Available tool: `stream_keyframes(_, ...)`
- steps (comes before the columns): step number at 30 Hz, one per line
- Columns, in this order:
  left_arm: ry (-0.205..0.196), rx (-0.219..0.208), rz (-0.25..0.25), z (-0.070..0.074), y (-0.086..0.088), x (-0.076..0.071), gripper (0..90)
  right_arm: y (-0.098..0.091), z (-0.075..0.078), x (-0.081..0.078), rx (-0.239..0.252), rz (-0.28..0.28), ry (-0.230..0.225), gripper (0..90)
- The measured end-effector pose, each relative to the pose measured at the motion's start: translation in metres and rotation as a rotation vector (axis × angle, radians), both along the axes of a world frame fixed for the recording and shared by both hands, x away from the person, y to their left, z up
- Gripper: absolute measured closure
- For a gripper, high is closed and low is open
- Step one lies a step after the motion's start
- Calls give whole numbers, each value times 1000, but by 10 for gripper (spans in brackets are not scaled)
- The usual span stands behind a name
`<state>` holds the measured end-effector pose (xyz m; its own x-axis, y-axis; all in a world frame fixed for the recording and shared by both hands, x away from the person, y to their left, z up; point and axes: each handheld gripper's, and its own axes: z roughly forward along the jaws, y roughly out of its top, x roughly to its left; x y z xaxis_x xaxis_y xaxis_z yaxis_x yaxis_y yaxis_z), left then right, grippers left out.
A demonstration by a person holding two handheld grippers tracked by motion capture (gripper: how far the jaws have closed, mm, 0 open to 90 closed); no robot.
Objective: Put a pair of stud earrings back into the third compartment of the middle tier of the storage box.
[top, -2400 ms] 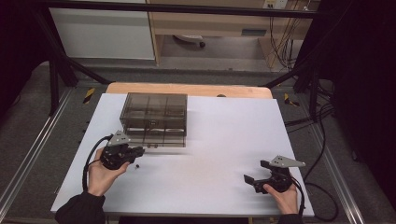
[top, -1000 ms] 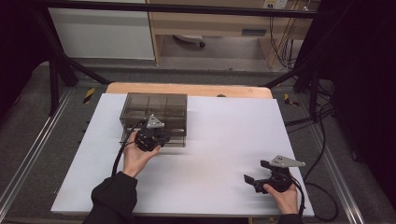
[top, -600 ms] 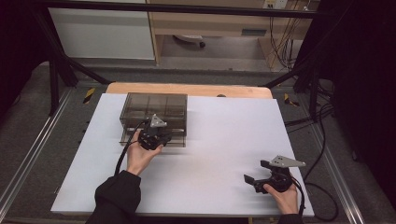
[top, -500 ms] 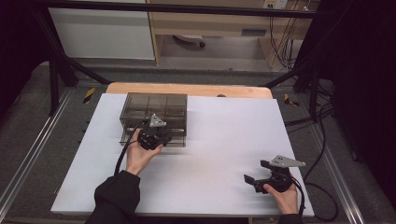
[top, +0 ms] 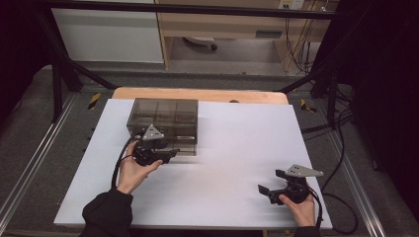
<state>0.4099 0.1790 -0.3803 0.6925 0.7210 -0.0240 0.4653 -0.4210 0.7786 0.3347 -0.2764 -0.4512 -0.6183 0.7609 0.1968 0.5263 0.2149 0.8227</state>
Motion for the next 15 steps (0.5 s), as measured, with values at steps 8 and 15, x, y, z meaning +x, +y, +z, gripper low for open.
stream_keyframes(8, 7, -25, 11, -5, 28, -21, 290, 1, 0, 0, -2, 1, 5, 12)
stream_keyframes(15, 7, -34, 42, -13, 51, -34, 154, 1, -1, 0, -5, 0, 7, 12)
